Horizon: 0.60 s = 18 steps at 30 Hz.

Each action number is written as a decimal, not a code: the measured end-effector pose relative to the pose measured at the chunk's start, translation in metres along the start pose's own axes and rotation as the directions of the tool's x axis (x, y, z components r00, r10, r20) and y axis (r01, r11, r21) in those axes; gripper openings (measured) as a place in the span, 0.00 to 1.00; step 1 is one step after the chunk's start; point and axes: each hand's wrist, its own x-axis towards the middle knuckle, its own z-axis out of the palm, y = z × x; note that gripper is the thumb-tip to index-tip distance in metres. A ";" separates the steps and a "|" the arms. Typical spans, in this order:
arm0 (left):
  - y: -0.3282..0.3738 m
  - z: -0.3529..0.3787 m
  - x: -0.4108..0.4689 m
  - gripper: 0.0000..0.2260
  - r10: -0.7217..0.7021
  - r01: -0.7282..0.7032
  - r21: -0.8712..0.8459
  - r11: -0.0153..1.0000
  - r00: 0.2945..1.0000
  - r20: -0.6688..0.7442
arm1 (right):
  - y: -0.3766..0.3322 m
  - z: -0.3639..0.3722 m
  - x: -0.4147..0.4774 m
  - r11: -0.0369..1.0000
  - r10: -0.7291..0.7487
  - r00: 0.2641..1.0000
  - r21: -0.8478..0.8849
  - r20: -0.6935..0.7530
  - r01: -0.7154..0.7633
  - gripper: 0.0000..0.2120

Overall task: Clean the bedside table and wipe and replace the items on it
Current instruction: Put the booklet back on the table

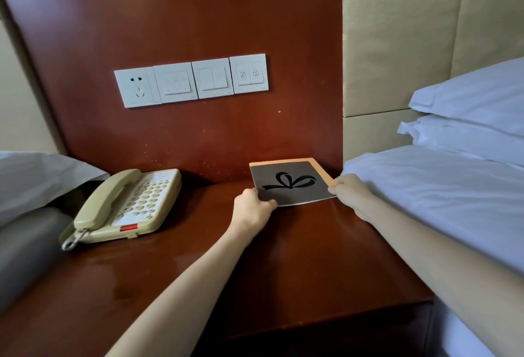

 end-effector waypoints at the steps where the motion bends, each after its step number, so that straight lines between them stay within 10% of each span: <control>1: 0.001 0.001 0.000 0.15 0.001 -0.001 0.010 1.000 1.000 -0.002 | 0.000 0.000 0.001 1.000 0.012 1.000 -0.010 0.003 -0.011 0.13; 18: 0.008 0.004 -0.008 0.09 0.025 0.022 0.316 0.948 0.989 -0.145 | -0.003 -0.001 -0.008 0.992 0.000 0.995 -0.129 0.102 0.013 0.13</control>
